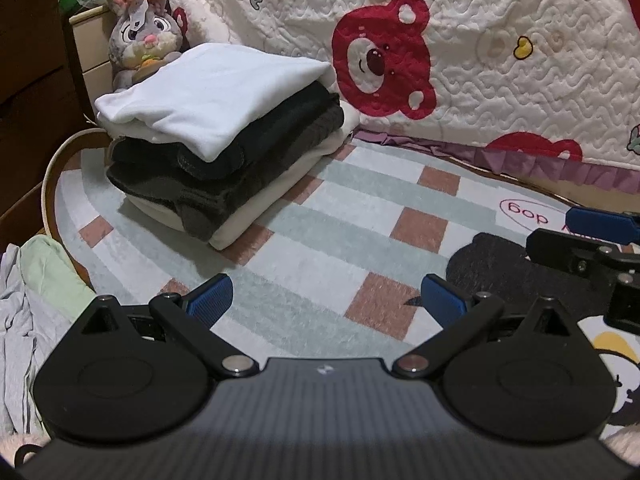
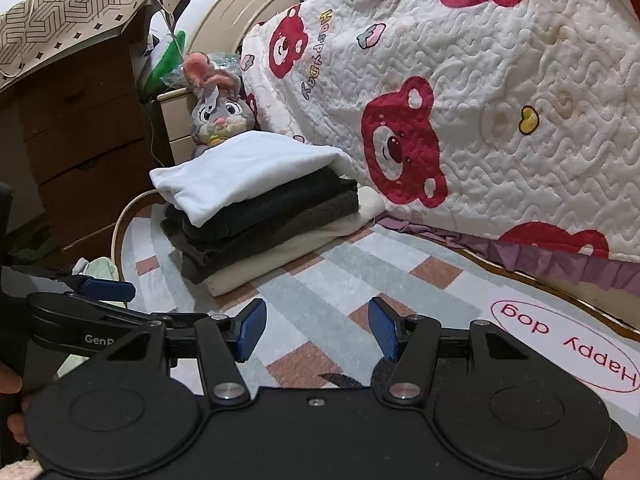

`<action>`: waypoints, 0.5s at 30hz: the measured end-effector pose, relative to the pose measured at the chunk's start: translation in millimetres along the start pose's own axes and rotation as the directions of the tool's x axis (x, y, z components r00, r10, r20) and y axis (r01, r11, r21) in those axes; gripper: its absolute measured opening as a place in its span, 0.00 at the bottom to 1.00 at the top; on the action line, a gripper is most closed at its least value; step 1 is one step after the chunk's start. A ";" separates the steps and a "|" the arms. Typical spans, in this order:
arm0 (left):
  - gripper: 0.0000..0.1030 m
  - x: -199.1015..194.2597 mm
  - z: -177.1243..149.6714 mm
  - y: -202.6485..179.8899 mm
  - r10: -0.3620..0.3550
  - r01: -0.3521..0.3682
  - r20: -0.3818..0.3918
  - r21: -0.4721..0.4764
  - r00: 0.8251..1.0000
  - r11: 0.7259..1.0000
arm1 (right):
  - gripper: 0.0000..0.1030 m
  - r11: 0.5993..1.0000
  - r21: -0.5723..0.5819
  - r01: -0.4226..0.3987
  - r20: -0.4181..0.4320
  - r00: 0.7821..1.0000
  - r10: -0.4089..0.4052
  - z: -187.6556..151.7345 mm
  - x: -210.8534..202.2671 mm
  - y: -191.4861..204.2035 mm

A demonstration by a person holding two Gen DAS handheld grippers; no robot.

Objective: Fold clothes

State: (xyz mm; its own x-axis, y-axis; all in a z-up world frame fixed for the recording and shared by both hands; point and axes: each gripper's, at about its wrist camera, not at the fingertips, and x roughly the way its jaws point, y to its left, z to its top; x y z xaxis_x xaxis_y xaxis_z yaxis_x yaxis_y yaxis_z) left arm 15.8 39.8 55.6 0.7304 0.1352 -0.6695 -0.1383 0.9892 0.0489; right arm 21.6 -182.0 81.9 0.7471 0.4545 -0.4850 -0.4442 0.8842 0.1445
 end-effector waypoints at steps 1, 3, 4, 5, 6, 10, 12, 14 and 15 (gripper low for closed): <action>0.99 0.2 -0.4 -1.2 0.008 -0.008 0.000 0.010 1.000 1.000 | 0.60 1.000 -0.001 -0.001 -0.002 1.000 0.001 0.0 0.4 0.1; 0.99 0.4 -1.1 -3.3 0.024 -0.024 0.000 0.030 1.000 0.999 | 0.60 1.000 -0.006 0.002 -0.002 1.000 -0.002 0.9 0.0 1.3; 0.99 0.5 -1.4 -3.9 0.028 -0.028 0.001 0.036 1.000 0.999 | 0.60 1.000 -0.013 0.007 0.000 1.000 -0.007 1.9 -1.0 2.7; 0.99 0.5 -1.4 -4.2 0.027 -0.027 0.000 0.037 1.000 0.999 | 0.60 1.000 -0.022 0.009 0.005 1.000 -0.009 2.8 -2.2 4.6; 0.99 0.5 -1.3 -4.4 0.025 -0.025 -0.001 0.038 1.000 0.999 | 0.61 0.999 -0.033 0.008 0.007 1.000 -0.008 3.5 -3.0 6.6; 0.99 1.1 -2.3 -6.1 0.044 -0.045 0.003 0.056 0.999 0.997 | 0.62 0.999 -0.052 0.005 -0.001 1.000 -0.005 4.0 -1.6 9.3; 0.99 1.3 -3.1 -6.8 0.050 -0.050 0.001 0.059 0.999 0.997 | 0.62 0.998 -0.055 0.004 -0.009 1.000 -0.005 3.8 -0.3 9.5; 0.99 1.9 -3.3 -6.7 0.050 -0.050 -0.004 0.060 0.999 0.997 | 0.62 0.998 -0.056 0.003 -0.015 1.000 -0.004 3.6 0.7 9.4; 0.99 2.1 -3.3 -6.5 0.050 -0.050 -0.005 0.060 0.999 0.997 | 0.62 0.998 -0.055 0.003 -0.016 1.000 -0.003 3.5 1.0 9.1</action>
State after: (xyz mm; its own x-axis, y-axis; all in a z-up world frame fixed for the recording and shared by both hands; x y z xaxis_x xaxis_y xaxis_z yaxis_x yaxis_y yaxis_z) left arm 16.0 33.5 51.4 0.7193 0.1842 -0.6699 -0.1338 0.9829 0.1266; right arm 20.0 -173.1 85.8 0.7405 0.4496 -0.4995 -0.4686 0.8782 0.0958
